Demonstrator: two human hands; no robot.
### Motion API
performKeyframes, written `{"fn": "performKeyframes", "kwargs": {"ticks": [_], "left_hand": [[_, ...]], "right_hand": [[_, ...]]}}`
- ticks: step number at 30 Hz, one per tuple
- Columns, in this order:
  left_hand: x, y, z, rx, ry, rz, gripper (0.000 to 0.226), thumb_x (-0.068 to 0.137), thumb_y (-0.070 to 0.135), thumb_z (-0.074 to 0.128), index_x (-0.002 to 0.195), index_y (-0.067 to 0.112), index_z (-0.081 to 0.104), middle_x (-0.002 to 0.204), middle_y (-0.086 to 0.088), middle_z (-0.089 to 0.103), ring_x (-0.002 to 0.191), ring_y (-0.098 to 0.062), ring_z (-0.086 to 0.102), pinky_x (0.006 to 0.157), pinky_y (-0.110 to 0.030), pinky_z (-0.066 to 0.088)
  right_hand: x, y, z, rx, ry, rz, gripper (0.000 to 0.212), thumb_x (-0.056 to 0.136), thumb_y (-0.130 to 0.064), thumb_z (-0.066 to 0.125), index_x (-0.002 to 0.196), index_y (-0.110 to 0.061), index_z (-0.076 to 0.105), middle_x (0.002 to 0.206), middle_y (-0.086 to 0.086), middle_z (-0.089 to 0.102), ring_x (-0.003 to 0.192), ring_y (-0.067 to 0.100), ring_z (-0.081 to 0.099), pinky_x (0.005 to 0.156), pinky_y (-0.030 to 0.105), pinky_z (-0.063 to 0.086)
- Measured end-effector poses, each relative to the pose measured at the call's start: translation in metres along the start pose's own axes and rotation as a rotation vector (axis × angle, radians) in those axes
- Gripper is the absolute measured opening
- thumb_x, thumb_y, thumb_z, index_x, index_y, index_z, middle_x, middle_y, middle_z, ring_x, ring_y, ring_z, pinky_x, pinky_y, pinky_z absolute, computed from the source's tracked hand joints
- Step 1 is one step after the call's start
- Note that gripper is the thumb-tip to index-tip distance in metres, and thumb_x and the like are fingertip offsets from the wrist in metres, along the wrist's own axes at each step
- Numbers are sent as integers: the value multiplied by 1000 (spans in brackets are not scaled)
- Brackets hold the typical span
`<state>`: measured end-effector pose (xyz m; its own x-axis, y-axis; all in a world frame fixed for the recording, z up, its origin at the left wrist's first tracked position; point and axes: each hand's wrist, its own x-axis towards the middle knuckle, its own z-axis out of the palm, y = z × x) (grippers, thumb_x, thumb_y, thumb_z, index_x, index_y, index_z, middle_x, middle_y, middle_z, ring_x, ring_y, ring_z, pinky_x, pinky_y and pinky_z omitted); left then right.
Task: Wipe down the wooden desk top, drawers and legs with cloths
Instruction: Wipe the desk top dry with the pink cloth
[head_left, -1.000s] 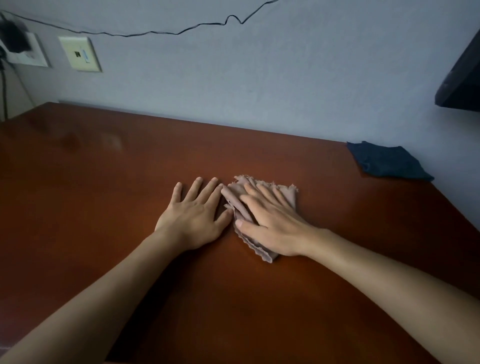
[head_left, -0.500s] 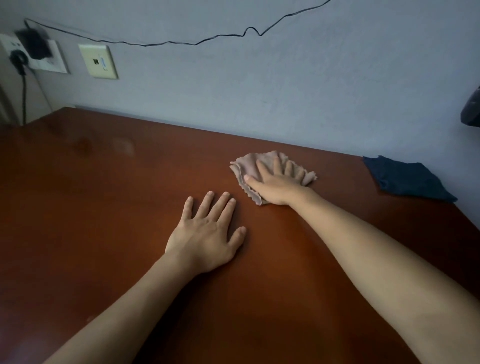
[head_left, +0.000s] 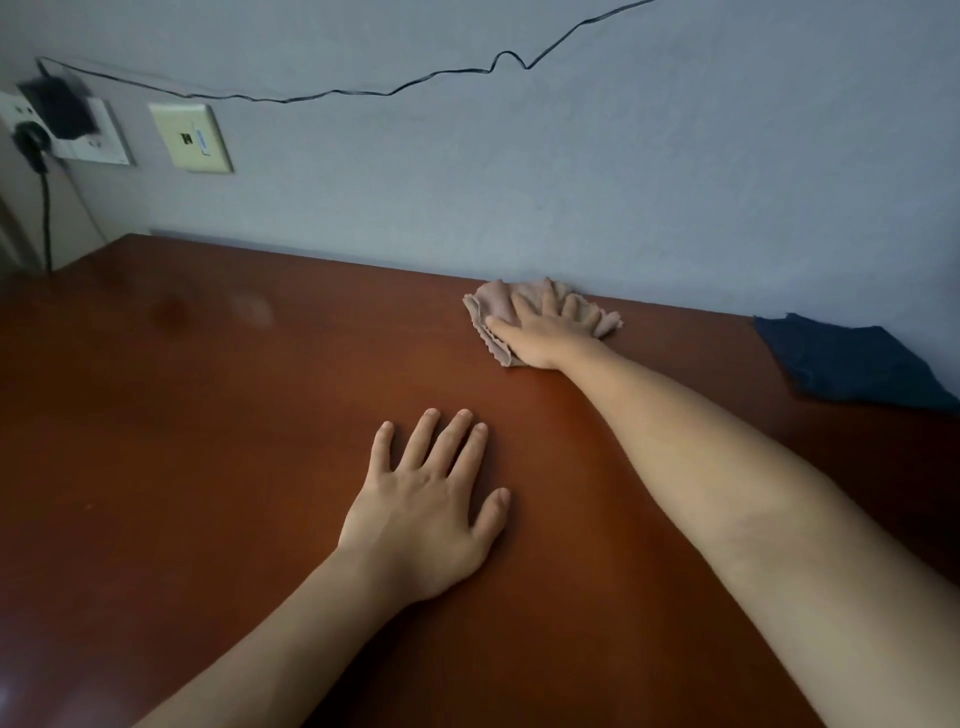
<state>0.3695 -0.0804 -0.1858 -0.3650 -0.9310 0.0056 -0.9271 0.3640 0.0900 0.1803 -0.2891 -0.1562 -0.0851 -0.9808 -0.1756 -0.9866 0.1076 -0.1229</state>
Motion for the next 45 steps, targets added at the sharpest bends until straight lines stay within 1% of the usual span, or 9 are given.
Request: {"fn": "performKeyframes", "kwargs": {"ticks": [5,9,14,19,24,30,36,38,45], "left_hand": [[5,-9,-15,-8,80,66,78,92,70,16,159,34,31,168,11,26,155,-18,20,121,-52,21],[37,-30,-24,-152,309,1,43,87,46,37,112,25,65,120,3,63,116,-25,56,93,-41,48],[78,-30,-19,-69,76,14,58,104,56,23,157,34,33,166,4,29,153,-22,23,125,-50,18],[89,-23,-6,-7,-63,17,63,101,62,5,161,47,-6,173,3,-8,158,-22,-16,124,-60,-9],[92,-26,-6,-33,-6,20,68,100,64,10,163,42,0,173,6,-4,159,-18,-12,126,-57,-6],[90,-26,-5,-142,129,-37,78,98,63,25,164,28,4,173,2,4,159,-18,-4,128,-52,-2],[83,-24,-7,-287,293,-57,75,91,56,21,157,22,30,169,2,23,157,-13,7,128,-47,0],[80,-24,-6,-267,224,-46,74,95,59,18,160,25,27,170,6,23,157,-10,8,129,-45,0],[87,-22,-4,-126,103,-32,80,99,70,18,165,26,7,173,3,4,159,-16,-3,129,-49,-1]], "right_hand": [[-14,-30,7,-32,-26,-183,76,92,-81,11,157,-48,-13,167,-4,-27,153,41,-19,114,72,-10],[-78,-27,31,-106,-23,-375,76,94,-78,11,158,-44,-14,167,-2,-29,154,39,-20,117,67,-11],[-116,38,31,-118,-24,-313,87,85,-90,2,154,-45,-24,161,-11,-39,151,31,-29,120,64,-11],[-67,124,7,-36,-23,57,99,76,-96,-4,157,-42,-20,160,-4,-40,151,37,-26,116,73,-9],[-3,112,-9,59,7,189,102,77,-96,1,160,-39,-14,167,-2,-29,153,41,-20,115,72,-10],[6,11,5,-2,5,-129,90,82,-91,6,159,-46,-11,168,-8,-23,155,40,-15,117,67,-10],[-71,-26,32,-111,8,-557,100,88,-57,54,157,-45,-18,168,-12,-22,156,30,-16,121,60,-11],[-93,-6,38,-84,23,-606,87,92,-60,39,157,-46,-17,169,-13,-19,156,24,-16,123,56,-12],[-53,95,9,-112,23,-80,87,86,-88,-1,157,-42,-22,165,-8,-30,155,31,-17,123,61,-6]]}}
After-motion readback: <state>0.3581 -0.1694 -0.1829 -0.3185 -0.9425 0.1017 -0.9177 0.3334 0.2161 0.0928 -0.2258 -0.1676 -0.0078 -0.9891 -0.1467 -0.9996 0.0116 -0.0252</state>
